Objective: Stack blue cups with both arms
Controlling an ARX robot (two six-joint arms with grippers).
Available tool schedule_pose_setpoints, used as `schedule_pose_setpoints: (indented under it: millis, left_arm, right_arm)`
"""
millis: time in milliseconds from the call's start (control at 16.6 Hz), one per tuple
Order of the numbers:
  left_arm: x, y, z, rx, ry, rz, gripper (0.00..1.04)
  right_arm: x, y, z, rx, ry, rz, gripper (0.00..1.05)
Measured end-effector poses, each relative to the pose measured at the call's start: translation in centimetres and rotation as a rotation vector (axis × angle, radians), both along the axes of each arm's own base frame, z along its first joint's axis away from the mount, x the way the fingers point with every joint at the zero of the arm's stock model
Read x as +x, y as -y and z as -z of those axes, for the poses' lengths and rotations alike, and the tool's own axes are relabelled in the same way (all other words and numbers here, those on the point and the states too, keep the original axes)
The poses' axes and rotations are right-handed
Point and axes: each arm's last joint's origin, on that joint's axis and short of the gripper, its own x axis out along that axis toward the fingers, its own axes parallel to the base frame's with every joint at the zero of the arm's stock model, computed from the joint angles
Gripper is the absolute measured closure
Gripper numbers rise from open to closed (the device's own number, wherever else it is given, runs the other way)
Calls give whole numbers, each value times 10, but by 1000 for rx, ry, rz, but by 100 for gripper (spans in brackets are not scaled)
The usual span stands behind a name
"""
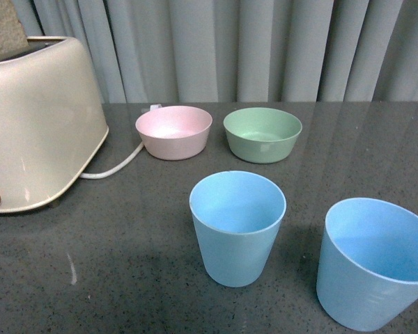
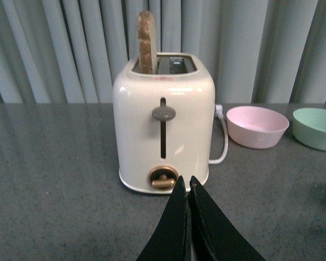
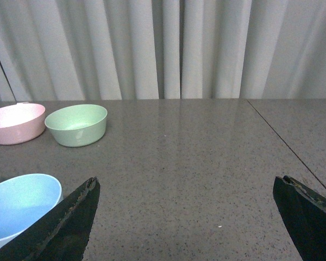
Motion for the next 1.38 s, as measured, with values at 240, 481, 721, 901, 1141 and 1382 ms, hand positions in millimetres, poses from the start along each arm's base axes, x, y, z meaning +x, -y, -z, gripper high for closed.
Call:
schedule_pose_setpoints:
  millis: [240, 481, 721, 901, 1141, 1382]
  left_arm:
    - [0, 0, 1, -1, -5, 2, 100]
    - [0, 0, 1, -1, -5, 2, 54]
    - [0, 0, 1, -2, -5, 1, 7]
    - [0, 0, 1, -1, -5, 1, 7]
    - [0, 0, 1, -2, -5, 1, 7]
    - [0, 0, 1, -1, -5, 1, 7]
  right_arm:
    - [0, 0, 0, 0, -2, 0, 7]
    - [0, 0, 0, 0, -2, 0, 7]
    - [15, 6, -40, 211, -49, -260, 7]
    - [39, -4, -93, 227, -45, -379, 7]
    - [80, -37, -87, 178, -353, -435, 7]
    - [114, -55, -40, 90, -616, -357, 7]
